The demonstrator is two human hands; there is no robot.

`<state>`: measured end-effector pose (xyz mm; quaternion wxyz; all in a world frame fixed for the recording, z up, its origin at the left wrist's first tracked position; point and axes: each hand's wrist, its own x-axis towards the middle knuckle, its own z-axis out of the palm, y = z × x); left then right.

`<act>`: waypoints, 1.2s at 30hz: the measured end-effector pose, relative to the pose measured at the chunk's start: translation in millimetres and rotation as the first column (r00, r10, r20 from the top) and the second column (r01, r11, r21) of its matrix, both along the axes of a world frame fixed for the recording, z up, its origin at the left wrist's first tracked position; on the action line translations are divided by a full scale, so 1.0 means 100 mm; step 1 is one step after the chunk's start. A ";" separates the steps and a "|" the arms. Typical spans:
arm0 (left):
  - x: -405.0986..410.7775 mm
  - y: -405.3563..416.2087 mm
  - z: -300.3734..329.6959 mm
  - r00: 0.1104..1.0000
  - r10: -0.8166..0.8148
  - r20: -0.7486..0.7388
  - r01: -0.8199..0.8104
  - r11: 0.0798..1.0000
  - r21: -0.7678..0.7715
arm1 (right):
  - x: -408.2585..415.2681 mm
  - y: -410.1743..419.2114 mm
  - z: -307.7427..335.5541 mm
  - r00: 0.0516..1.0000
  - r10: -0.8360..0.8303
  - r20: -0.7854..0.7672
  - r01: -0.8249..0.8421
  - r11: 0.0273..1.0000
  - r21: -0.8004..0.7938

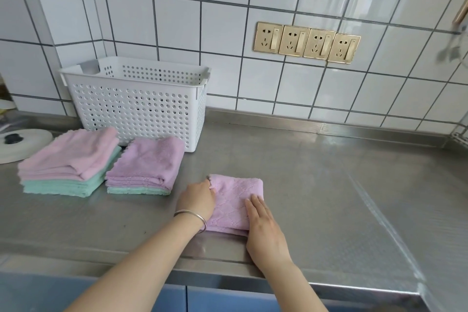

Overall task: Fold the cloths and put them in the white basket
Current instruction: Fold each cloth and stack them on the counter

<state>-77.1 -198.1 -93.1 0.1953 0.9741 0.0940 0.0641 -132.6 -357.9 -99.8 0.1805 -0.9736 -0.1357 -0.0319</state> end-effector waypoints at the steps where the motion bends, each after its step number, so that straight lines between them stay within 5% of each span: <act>1: -0.01 -0.01 -0.01 1.000 -0.005 0.008 0.004 1.000 0.021 | 0.00 -0.01 -0.01 1.000 -0.004 -0.019 0.005 1.000 0.006; 8: -0.14 -0.07 -0.02 0.999 0.015 0.035 -0.019 0.994 0.108 | -0.09 -0.04 0.05 0.993 0.016 -0.115 -0.014 1.000 0.018; 10: -0.16 -0.06 -0.02 0.997 0.053 0.048 -0.058 0.993 0.103 | -0.12 -0.07 0.13 0.984 0.020 -0.178 0.003 0.992 0.125; 15: -0.18 -0.06 -0.01 0.990 0.136 -0.045 -0.133 0.990 0.054 | 0.04 -0.13 0.25 0.929 -0.322 -0.185 0.371 0.816 0.444; 20: -0.18 -0.08 -0.01 0.988 0.128 -0.089 -0.118 0.987 0.110 | 0.27 -0.08 0.26 0.817 -0.390 -0.426 0.548 0.755 0.361; 24: -0.27 -0.06 0.06 0.993 0.109 -0.039 -0.110 0.994 -0.014 | 0.32 -0.01 0.31 0.821 -0.310 -0.479 0.490 0.813 0.314; 30: -0.29 0.44 0.50 0.979 0.166 0.115 -0.101 0.896 -0.432 | 0.39 0.32 0.64 0.875 -0.114 -0.470 0.427 0.640 0.639; 36: -0.09 1.26 0.96 0.918 0.308 0.249 -0.182 0.886 -0.426 | 0.77 1.21 0.91 0.961 0.004 -0.277 0.223 0.587 0.779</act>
